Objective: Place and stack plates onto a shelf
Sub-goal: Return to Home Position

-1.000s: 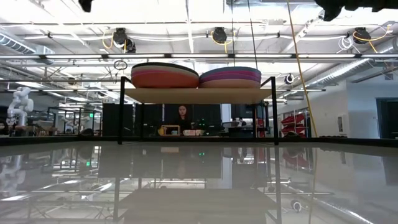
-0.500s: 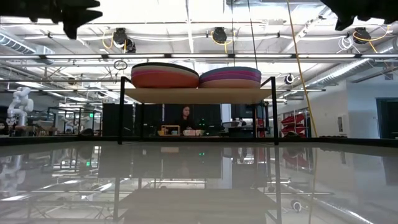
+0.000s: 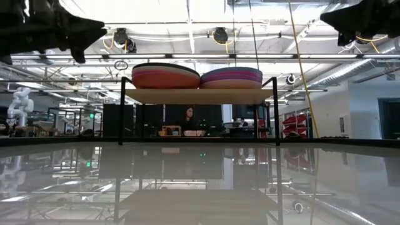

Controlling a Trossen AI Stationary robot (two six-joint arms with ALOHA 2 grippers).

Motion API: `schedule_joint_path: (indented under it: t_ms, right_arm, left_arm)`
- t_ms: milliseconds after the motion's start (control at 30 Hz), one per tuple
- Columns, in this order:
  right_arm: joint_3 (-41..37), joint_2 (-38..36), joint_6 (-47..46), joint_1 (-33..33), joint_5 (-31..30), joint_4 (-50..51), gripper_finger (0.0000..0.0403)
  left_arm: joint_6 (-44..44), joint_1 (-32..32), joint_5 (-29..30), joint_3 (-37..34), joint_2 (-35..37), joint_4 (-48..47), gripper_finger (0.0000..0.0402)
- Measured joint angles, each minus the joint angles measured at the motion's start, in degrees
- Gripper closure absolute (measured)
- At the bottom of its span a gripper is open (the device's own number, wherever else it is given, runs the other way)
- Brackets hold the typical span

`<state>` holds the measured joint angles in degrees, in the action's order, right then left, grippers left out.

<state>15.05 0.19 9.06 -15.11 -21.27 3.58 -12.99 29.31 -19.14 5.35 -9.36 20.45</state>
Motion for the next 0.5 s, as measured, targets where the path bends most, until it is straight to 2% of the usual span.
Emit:
schedule_joint_path:
  t_ms: [100,233,367,500]
  right_arm:
    - [0.0,0.0,-0.7,0.0,-0.1,1.3,0.0399]
    - [-1.4,0.0,-0.4,0.0,-0.1,1.0,0.0402]
    - [-3.7,0.0,-1.3,0.0,-5.1,1.1,0.0402]
    - [-6.0,0.0,0.0,0.0,-11.3,1.0,0.0402]
  left_arm:
    - [-1.4,-2.3,0.1,-3.5,0.0,4.2,0.0327]
    - [-4.0,-4.6,1.0,-4.5,0.0,1.4,0.0385]
    - [-4.2,-5.9,3.5,-1.7,0.1,-7.8,0.0397]
    - [3.5,-7.6,11.4,2.1,0.1,-23.6,0.0398]
